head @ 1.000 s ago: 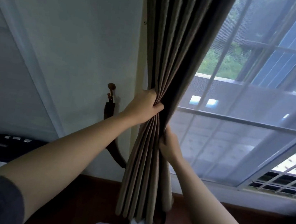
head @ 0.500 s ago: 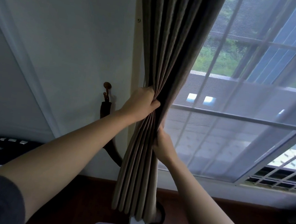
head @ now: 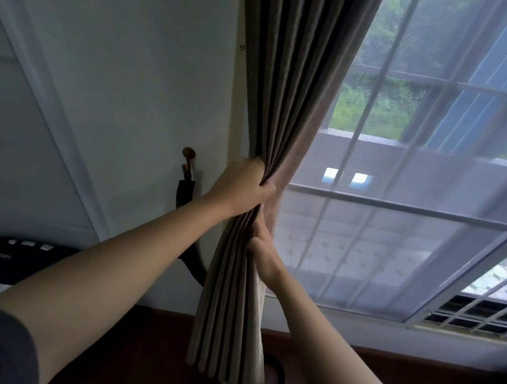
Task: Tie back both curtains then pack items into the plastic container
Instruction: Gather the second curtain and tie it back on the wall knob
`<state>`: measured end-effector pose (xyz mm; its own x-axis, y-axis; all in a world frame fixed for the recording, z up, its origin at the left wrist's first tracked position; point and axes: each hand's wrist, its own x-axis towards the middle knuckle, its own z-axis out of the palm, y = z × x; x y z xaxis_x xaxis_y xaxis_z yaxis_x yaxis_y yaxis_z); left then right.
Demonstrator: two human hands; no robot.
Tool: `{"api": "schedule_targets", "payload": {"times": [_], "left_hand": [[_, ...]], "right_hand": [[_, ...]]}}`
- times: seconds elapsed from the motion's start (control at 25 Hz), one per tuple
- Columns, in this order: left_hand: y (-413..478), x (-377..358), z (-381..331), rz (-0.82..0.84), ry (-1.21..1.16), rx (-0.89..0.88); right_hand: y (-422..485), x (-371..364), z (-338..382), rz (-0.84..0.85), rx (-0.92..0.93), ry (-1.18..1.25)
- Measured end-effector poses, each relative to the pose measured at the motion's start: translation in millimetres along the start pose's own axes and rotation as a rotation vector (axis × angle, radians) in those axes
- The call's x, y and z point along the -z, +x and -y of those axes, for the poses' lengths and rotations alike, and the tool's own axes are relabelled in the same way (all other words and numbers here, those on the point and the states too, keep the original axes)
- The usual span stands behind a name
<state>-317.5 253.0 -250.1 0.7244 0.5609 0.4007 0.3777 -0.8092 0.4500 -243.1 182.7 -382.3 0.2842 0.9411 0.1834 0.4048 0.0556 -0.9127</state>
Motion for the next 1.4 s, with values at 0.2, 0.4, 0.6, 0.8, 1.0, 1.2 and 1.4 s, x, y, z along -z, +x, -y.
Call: {"api": "schedule_targets", "payload": {"times": [0.2, 0.4, 0.6, 0.8, 1.0, 1.2, 1.4], "left_hand": [[-5, 9, 6, 0.086, -0.144, 0.07], [-11, 13, 25, 0.182, -0.409, 0.122], [-10, 17, 23, 0.238, -0.527, 0.147], [-6, 14, 20, 0.229, -0.574, 0.14], [-4, 10, 27, 0.199, -0.577, 0.164], [-6, 13, 24, 0.189, -0.6, 0.15], [-23, 2, 25, -0.202, -0.724, 0.11]], "right_hand": [[36, 26, 28, -0.226, -0.017, 0.447], [75, 50, 56, -0.306, -0.012, 0.416], [78, 63, 55, -0.247, 0.116, 0.449], [80, 71, 55, -0.219, 0.144, 0.491], [79, 76, 56, -0.108, 0.048, 0.533], [75, 77, 55, -0.122, 0.015, 0.558], [72, 74, 56, -0.149, 0.014, 0.552]]}}
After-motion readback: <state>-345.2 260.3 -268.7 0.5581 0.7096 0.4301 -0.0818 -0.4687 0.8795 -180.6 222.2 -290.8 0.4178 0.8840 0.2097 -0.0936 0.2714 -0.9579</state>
